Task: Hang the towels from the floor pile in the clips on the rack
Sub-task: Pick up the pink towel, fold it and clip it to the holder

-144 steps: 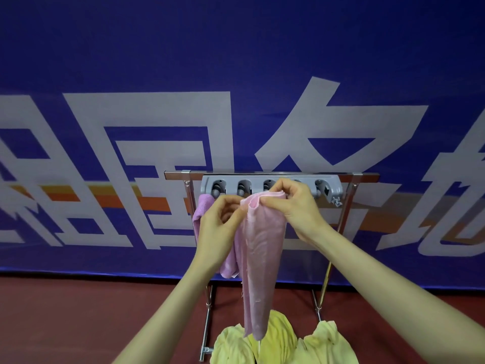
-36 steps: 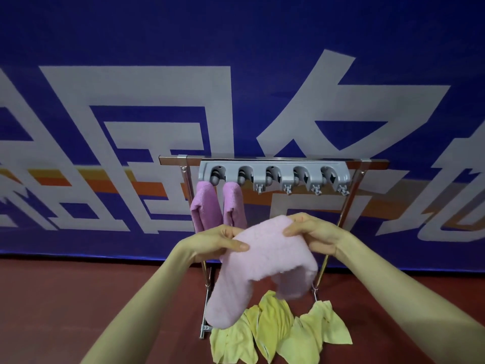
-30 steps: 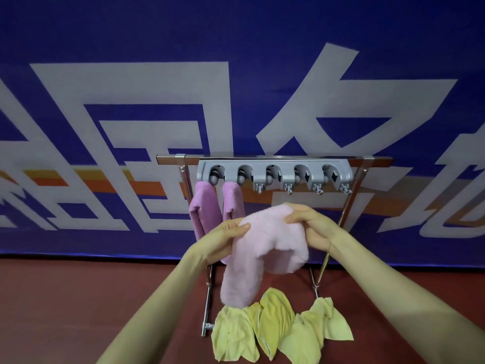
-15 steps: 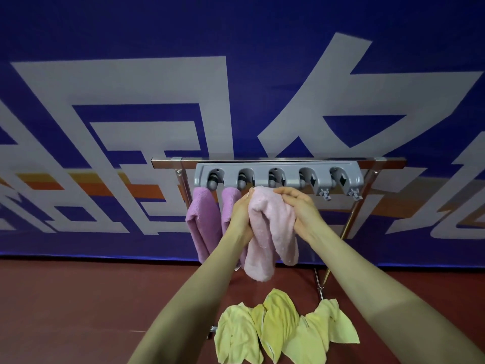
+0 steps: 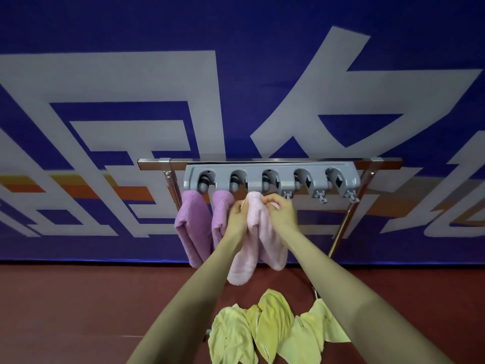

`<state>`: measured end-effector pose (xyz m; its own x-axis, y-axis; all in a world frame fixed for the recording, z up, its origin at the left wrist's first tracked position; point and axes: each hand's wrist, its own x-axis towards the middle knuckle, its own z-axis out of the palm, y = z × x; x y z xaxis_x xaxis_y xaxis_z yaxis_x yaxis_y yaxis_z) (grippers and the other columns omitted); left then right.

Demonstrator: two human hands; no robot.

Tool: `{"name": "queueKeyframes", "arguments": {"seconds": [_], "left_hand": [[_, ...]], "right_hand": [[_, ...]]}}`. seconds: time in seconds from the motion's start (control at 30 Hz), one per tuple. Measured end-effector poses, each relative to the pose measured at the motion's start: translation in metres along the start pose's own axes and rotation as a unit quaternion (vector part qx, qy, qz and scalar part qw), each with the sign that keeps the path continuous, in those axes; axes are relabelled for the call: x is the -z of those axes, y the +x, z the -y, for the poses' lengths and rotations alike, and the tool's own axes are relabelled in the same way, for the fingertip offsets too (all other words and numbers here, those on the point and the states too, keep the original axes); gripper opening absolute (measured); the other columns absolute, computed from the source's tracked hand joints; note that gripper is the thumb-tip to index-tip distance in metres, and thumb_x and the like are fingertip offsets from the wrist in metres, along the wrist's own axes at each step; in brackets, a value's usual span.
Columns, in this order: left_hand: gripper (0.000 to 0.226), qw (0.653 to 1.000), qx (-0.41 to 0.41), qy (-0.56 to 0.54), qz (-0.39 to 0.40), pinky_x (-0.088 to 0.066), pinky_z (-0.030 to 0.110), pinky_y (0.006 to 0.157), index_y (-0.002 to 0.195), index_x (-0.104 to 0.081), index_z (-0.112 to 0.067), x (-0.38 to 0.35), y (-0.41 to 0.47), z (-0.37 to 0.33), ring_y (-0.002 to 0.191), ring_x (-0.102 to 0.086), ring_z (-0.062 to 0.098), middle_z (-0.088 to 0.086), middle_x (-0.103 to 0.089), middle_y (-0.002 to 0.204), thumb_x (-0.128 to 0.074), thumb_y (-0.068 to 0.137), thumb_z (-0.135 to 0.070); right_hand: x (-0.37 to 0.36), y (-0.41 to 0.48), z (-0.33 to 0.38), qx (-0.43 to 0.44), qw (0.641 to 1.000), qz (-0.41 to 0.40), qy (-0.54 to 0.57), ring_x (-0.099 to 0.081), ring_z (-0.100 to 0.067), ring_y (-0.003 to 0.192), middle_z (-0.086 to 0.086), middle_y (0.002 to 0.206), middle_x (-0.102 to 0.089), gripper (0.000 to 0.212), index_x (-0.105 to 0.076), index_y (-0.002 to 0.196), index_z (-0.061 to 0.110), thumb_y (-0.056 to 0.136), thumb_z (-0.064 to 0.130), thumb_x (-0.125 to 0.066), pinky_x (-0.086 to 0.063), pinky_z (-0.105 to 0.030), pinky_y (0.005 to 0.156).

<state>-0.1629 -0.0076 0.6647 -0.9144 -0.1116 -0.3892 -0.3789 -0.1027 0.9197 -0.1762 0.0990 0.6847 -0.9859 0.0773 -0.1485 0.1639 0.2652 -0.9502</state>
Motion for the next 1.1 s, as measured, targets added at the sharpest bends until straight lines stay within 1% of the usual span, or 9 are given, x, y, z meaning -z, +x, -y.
{"name": "queueKeyframes", "arguments": {"seconds": [0.1, 0.17, 0.27, 0.4, 0.67, 0.8, 0.87, 1.03, 1.1], "left_hand": [[0.034, 1.0, 0.015, 0.02, -0.009, -0.052, 0.013, 0.056, 0.077, -0.057, -0.031, 0.005, 0.003, 0.017, 0.047, -0.059, -0.013, -0.024, -0.063, 0.049, -0.042, 0.1, -0.011], [0.014, 0.998, 0.015, 0.036, -0.042, -0.056, 0.028, 0.076, 0.095, -0.057, -0.022, 0.008, 0.002, 0.026, 0.069, -0.067, -0.005, -0.01, -0.072, 0.082, -0.046, 0.098, -0.015], [0.033, 0.996, 0.008, 0.063, -0.065, -0.05, 0.039, 0.094, 0.129, -0.05, -0.012, 0.007, -0.004, 0.032, 0.106, -0.06, 0.023, 0.008, -0.059, 0.119, -0.045, 0.097, -0.017], [0.032, 0.994, 0.025, 0.096, -0.054, -0.048, 0.032, 0.089, 0.127, -0.054, -0.007, 0.011, -0.01, 0.048, 0.109, -0.059, 0.027, 0.011, -0.061, 0.121, -0.043, 0.099, -0.015], [0.027, 0.985, 0.05, 0.156, -0.059, -0.047, 0.036, 0.092, 0.111, -0.064, -0.004, 0.037, -0.021, 0.137, 0.1, -0.06, 0.025, 0.009, -0.067, 0.103, -0.048, 0.093, -0.016], [0.016, 0.985, 0.05, 0.151, -0.068, -0.049, 0.042, 0.097, 0.089, -0.069, -0.023, 0.048, -0.014, 0.194, 0.103, -0.063, 0.026, 0.005, -0.07, 0.102, -0.054, 0.086, -0.027], [0.013, 0.985, 0.051, 0.148, -0.073, -0.048, 0.039, 0.096, 0.081, -0.066, -0.028, 0.05, -0.011, 0.221, 0.1, -0.064, 0.026, 0.004, -0.069, 0.095, -0.054, 0.08, -0.032], [0.021, 0.989, 0.05, 0.126, -0.062, -0.044, 0.012, 0.063, 0.09, -0.065, -0.014, 0.051, 0.005, 0.303, 0.073, -0.06, 0.008, -0.001, -0.068, 0.086, -0.046, 0.095, -0.008], [0.023, 0.989, 0.058, 0.118, -0.062, -0.045, 0.013, 0.064, 0.093, -0.066, -0.012, 0.051, 0.016, 0.345, 0.074, -0.061, 0.006, 0.001, -0.069, 0.091, -0.044, 0.095, -0.009]], "right_hand": [[0.005, -0.003, -0.005, 0.027, 0.997, 0.036, -0.066, -0.057, -0.017, 0.09, 0.002, 0.092, -0.063, 0.025, -0.068, 0.091, 0.018, 0.09, 0.004, -0.047, -0.042, -0.024, 0.075], [0.008, -0.008, -0.009, 0.037, 0.992, 0.051, -0.105, -0.052, -0.014, 0.093, 0.004, 0.096, -0.057, 0.03, -0.067, 0.109, 0.014, 0.092, 0.004, -0.045, -0.04, -0.024, 0.08], [0.008, -0.013, -0.022, 0.0, 0.992, 0.098, -0.08, -0.055, -0.016, 0.099, 0.003, 0.101, -0.06, 0.032, -0.064, 0.117, 0.016, 0.094, 0.008, -0.042, -0.044, -0.027, 0.086], [0.003, -0.017, -0.054, -0.048, 0.987, 0.14, -0.056, -0.061, -0.02, 0.106, 0.0, 0.107, -0.068, 0.03, -0.063, 0.11, 0.028, 0.093, 0.013, -0.044, -0.051, -0.032, 0.086], [-0.007, -0.032, -0.135, -0.086, 0.989, 0.122, 0.003, -0.06, -0.017, 0.092, -0.007, 0.097, -0.066, 0.02, -0.066, 0.103, 0.008, 0.091, 0.002, -0.051, -0.045, -0.021, 0.072], [-0.008, -0.041, -0.18, -0.109, 0.987, 0.117, 0.027, -0.059, -0.015, 0.075, -0.014, 0.092, -0.065, 0.017, -0.066, 0.092, 0.003, 0.092, 0.0, -0.048, -0.044, -0.007, 0.056], [-0.012, -0.044, -0.207, -0.126, 0.984, 0.121, 0.044, -0.058, -0.013, 0.069, -0.013, 0.086, -0.065, 0.019, -0.063, 0.083, 0.009, 0.093, 0.002, -0.048, -0.044, -0.011, 0.056], [-0.028, -0.046, -0.304, -0.157, 0.978, 0.126, 0.055, -0.06, -0.013, 0.064, -0.006, 0.074, -0.067, 0.021, -0.062, 0.077, 0.014, 0.09, 0.002, -0.05, -0.042, -0.019, 0.061], [-0.034, -0.045, -0.348, -0.165, 0.977, 0.123, 0.055, -0.061, -0.009, 0.06, -0.005, 0.073, -0.069, 0.019, -0.064, 0.078, 0.012, 0.088, 0.002, -0.051, -0.042, -0.017, 0.058]]}}
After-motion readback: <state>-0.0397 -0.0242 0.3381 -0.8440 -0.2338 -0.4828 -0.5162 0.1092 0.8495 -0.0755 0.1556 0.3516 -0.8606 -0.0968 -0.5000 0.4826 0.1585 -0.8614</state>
